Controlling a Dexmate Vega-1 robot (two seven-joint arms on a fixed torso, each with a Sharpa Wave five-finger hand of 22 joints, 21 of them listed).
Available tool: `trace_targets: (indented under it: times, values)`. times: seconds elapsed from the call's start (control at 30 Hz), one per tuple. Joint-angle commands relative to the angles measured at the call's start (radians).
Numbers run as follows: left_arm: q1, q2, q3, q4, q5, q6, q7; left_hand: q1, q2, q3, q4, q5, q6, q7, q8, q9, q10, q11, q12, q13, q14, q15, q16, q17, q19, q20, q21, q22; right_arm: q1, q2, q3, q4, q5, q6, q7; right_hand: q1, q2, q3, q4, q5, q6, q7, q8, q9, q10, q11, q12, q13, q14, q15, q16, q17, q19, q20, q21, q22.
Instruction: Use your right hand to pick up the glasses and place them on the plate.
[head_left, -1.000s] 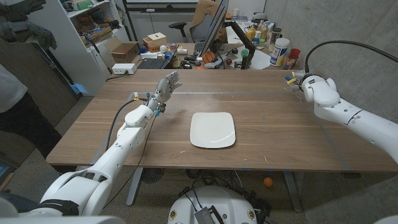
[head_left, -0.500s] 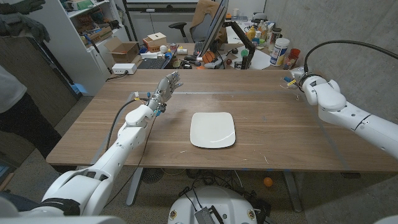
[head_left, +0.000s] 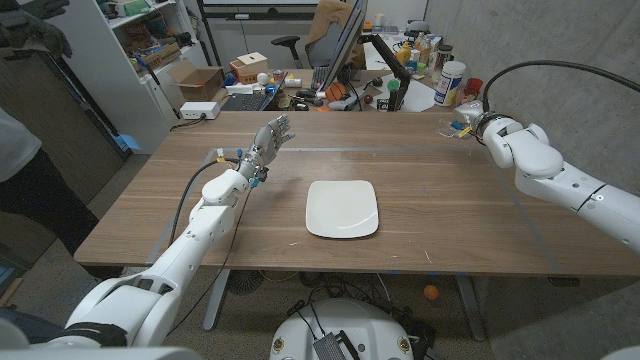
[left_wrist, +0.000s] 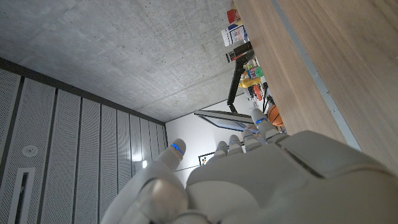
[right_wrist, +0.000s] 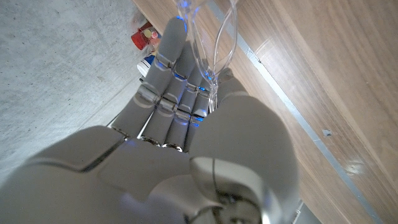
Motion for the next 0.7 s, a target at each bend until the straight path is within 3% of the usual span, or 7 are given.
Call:
trace_targets:
  times: [0.03, 0.7]
  values:
    - [0.029, 0.015, -0.004, -0.045, -0.009, 0.009, 0.025, -0.01, 0.098, 0.005, 0.0, 0.005, -0.056, 0.0, 0.003, 0.004, -0.086, -0.001, 0.006, 0.002, -0.073, 0.004, -0.001, 0.003, -0.077, 0.01, -0.004, 0.003, -0.034, -0.009, 0.05, -0.071, 0.01, 0.058, -0.002, 0.056, 0.065, 0.009, 0.008, 0.006, 0.062, -0.061, 0.006, 0.002, 0.012, -0.011, 0.002, 0.002, 0.059, -0.106, -0.005, 0.005, -0.01, -0.046, 0.008, 0.0]
    - [0.056, 0.033, -0.006, -0.075, -0.028, 0.007, 0.03, -0.01, 0.098, 0.004, 0.0, 0.005, -0.055, 0.0, 0.003, 0.004, -0.086, -0.001, 0.006, 0.002, -0.072, 0.003, -0.001, 0.003, -0.074, 0.009, -0.009, 0.003, -0.087, -0.012, 0.11, -0.206, 0.018, 0.153, -0.024, 0.054, 0.066, 0.009, 0.01, 0.008, 0.063, -0.064, 0.006, 0.006, 0.014, -0.012, 0.004, 0.009, 0.065, -0.105, -0.022, 0.016, -0.018, -0.046, 0.028, -0.01]
